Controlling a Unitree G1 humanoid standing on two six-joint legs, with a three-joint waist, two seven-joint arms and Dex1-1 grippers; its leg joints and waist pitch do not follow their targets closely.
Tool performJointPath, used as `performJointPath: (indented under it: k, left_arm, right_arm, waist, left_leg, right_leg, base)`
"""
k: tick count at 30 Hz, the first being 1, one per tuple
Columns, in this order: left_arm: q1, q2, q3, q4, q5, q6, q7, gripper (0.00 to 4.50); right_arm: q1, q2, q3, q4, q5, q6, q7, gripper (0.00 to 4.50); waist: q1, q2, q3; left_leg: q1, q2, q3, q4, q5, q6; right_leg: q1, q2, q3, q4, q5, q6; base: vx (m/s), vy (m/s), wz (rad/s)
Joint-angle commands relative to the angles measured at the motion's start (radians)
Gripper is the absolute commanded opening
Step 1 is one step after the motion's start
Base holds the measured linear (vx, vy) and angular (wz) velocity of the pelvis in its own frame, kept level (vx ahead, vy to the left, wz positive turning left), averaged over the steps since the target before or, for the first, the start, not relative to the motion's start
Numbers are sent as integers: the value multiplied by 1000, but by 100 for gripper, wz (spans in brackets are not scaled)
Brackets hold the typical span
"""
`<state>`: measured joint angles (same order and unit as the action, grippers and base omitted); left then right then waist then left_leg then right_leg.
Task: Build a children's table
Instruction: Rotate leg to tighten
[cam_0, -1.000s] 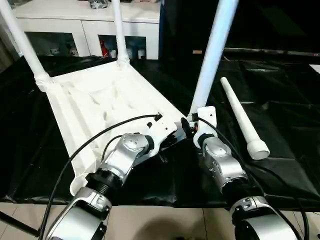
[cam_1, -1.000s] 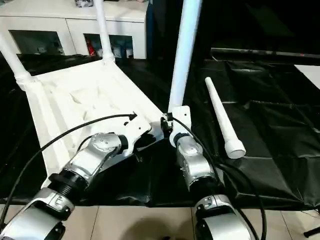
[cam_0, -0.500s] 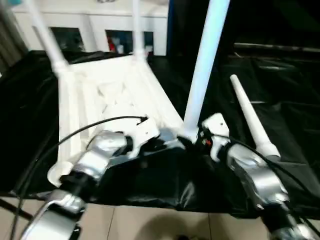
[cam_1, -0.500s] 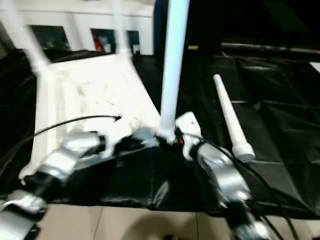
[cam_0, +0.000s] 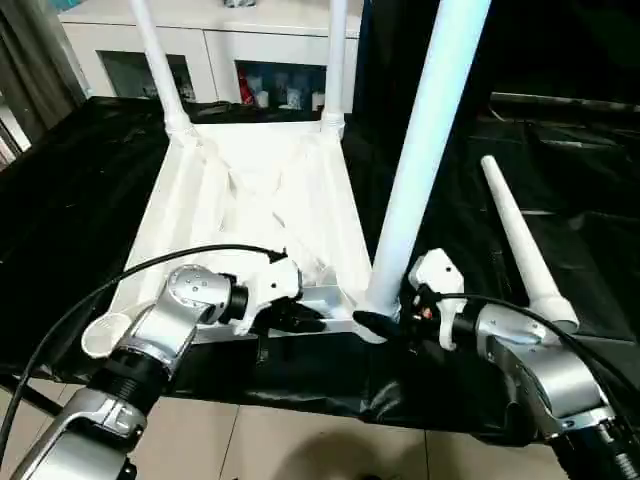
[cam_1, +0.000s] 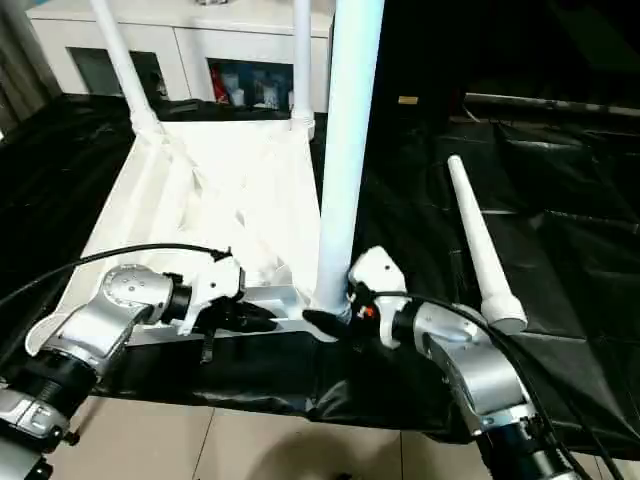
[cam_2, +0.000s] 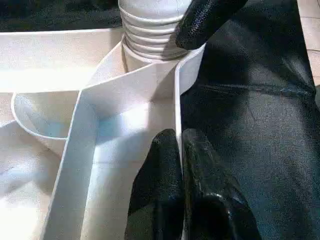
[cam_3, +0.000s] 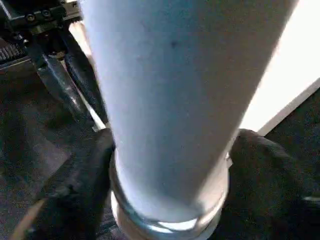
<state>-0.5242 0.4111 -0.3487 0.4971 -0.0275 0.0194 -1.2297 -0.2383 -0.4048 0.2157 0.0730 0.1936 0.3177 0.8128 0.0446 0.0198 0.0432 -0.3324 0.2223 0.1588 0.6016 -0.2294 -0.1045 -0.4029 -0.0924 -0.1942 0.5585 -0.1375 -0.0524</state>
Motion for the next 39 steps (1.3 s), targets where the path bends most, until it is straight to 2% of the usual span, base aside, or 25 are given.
performJointPath:
  k: [1, 3, 10, 13, 16, 17, 18, 19, 20, 21, 22, 23, 25, 26, 27, 28, 30, 31, 32, 33, 34, 36, 38, 39]
  left_arm:
    - [1, 0, 4, -33, -11, -4, -21, 0]
    - [1, 0, 2, -33, -16, 2, -31, 0]
    - [-1, 3, 0, -25, -12, -3, -27, 0]
    - [-4, -2, 2, -17, -7, 2, -14, 0]
    - [-10, -21, 9, 10, 22, 2, 61, 0]
    - [-14, -35, 12, 25, 32, 5, 98, 0]
    - [-29, -74, 22, 59, 53, 27, 189, 0]
    - [-36, -92, 24, 72, 62, 44, 226, 0]
    - [-36, -92, 24, 72, 62, 44, 226, 0]
    - [-55, -135, 27, 95, 80, 81, 307, 0]
    - [-64, -155, 27, 104, 85, 98, 339, 0]
    - [-79, -191, 30, 121, 93, 124, 395, 0]
    - [-104, -246, 36, 153, 100, 148, 474, 0]
    - [-132, -302, 37, 195, 113, 153, 558, 0]
    - [-143, -327, 37, 215, 122, 159, 586, 0]
    - [-147, -340, 32, 223, 132, 163, 599, 0]
    - [-149, -351, 26, 230, 143, 167, 611, 0]
    - [-148, -357, 22, 228, 146, 169, 611, 0]
    - [-148, -357, 22, 228, 146, 169, 611, 0]
    - [-148, -362, 21, 228, 148, 171, 614, 0]
    - [-151, -366, 19, 232, 155, 172, 624, 0]
    - [-151, -365, 14, 235, 157, 177, 611, 0]
    - [-153, -357, 11, 236, 165, 167, 608, 0]
    - [-154, -342, 18, 232, 164, 162, 594, 0]
  right_arm:
    - [-5, -7, 14, 0, -18, -3, 2, 329]
    - [-4, -8, 13, -5, -16, 7, 4, 320]
    - [-5, 0, 12, 10, -22, 9, -8, 281]
    - [1, 34, -9, 37, -14, 3, -47, 277]
    - [3, 84, -33, 73, -17, 6, -126, 275]
    - [1, 109, -43, 94, -22, 6, -169, 275]
    - [-13, 180, -75, 149, -31, 10, -287, 275]
    - [-20, 209, -90, 173, -37, 11, -341, 275]
    - [-20, 209, -90, 173, -37, 11, -341, 275]
    - [-44, 263, -120, 229, -48, 10, -453, 274]
    - [-57, 287, -135, 257, -51, 7, -503, 274]
    - [-77, 323, -157, 303, -56, 1, -580, 274]
    - [-108, 373, -187, 369, -55, -21, -666, 274]
    - [-145, 409, -201, 435, -58, -49, -734, 274]
    - [-164, 428, -211, 467, -61, -66, -753, 274]
    - [-178, 439, -216, 487, -68, -80, -767, 274]
    - [-193, 447, -215, 505, -78, -89, -771, 274]
    - [-203, 447, -204, 512, -88, -92, -771, 274]
    - [-203, 447, -204, 512, -88, -92, -771, 274]
    - [-213, 449, -201, 523, -97, -97, -775, 274]
    - [-224, 452, -198, 540, -107, -111, -777, 274]
    - [-239, 457, -197, 564, -116, -146, -768, 274]
    - [-240, 459, -201, 566, -106, -164, -743, 330]
    - [-240, 457, -217, 548, -81, -186, -710, 344]
  waist:
    - [3, -6, -66]
    - [4, -9, -66]
    - [7, -7, -66]
    - [7, -8, -65]
    - [0, -9, -63]
    - [-2, -4, -62]
    - [-9, -9, -60]
    - [-14, -6, -57]
    - [-18, -8, -57]
    - [-22, -8, -59]
    - [-30, -6, -55]
    - [-31, -1, -55]
    - [-50, 1, -58]
    - [-56, 0, -53]
    - [-61, 4, -51]
    - [-68, 4, -53]
    - [-74, 6, -53]
    - [-77, 4, -51]
    - [-79, 0, -51]
    - [-81, -2, -53]
    - [-82, 1, -56]
    - [-80, 0, -58]
    - [-80, 0, -59]
    - [-77, 4, -60]
  left_leg:
    - [-13, 13, 4, -68, -101, 77]
    - [-13, 12, 5, -68, -104, 77]
    - [-12, 11, 6, -67, -109, 74]
    - [-12, 11, 6, -68, -115, 71]
    - [-11, 6, 7, -67, -136, 61]
    - [-11, 5, 8, -66, -140, 58]
    - [-10, 2, 9, -65, -154, 51]
    - [-5, 1, 7, -64, -176, 38]
    - [-5, -3, 6, -62, -186, 34]
    - [-7, -4, 3, -61, -200, 34]
    - [-2, -1, 5, -60, -215, 34]
    - [4, -4, 2, -56, -230, 32]
    - [6, 5, -6, -58, -269, 36]
    - [9, 6, -6, -56, -293, 42]
    - [16, 8, -8, -55, -316, 43]
    - [20, 14, -13, -58, -346, 47]
    - [8, 25, -23, -72, -371, 53]
    - [16, 19, -19, -70, -381, 51]
    - [17, 11, -17, -67, -371, 48]
    - [10, 3, -17, -65, -351, 46]
    - [4, 2, -18, -66, -326, 47]
    - [3, 4, -17, -66, -303, 49]
    - [-1, 5, -16, -68, -285, 54]
    - [1, 4, -15, -68, -273, 58]
  right_leg:
    - [70, -66, 72, -67, -362, -43]
    - [70, -66, 72, -68, -374, -38]
    - [69, -65, 71, -73, -390, -22]
    - [68, -65, 69, -75, -400, -18]
    - [66, -63, 64, -82, -442, -4]
    - [63, -63, 63, -84, -450, -4]
    - [61, -61, 59, -93, -481, 9]
    - [57, -62, 52, -101, -521, 19]
    - [59, -59, 46, -106, -539, 33]
    - [65, -60, 41, -109, -558, 58]
    - [55, -60, 39, -119, -571, 62]
    - [53, -61, 32, -123, -583, 64]
    - [63, -64, 16, -132, -572, 75]
    - [59, -63, 9, -143, -585, 84]
    - [56, -62, 3, -147, -594, 84]
    - [62, -63, 0, -147, -574, 83]
    - [75, -66, 9, -134, -535, 79]
    - [68, -70, 13, -137, -544, 69]
    - [68, -73, 12, -139, -552, 64]
    - [74, -76, 9, -138, -568, 63]
    - [78, -77, 12, -135, -560, 63]
    - [74, -79, 17, -132, -539, 48]
    - [77, -78, 21, -126, -519, 34]
    - [76, -78, 24, -124, -504, 23]
  base:
    - [0, 0, 0]
    - [0, 0, 0]
    - [0, 0, 0]
    - [0, 0, 0]
    - [0, 0, 0]
    - [0, 0, 0]
    - [0, 0, 0]
    - [0, 0, 0]
    - [0, 0, 0]
    - [0, 0, 0]
    - [0, 0, 0]
    - [0, 0, 0]
    - [0, 0, 0]
    - [0, 0, 0]
    - [0, 0, 0]
    - [0, 0, 0]
    - [0, 0, 0]
    - [0, 0, 0]
    - [0, 0, 0]
    - [0, 0, 0]
    - [0, 0, 0]
    - [0, 0, 0]
    - [0, 0, 0]
    - [0, 0, 0]
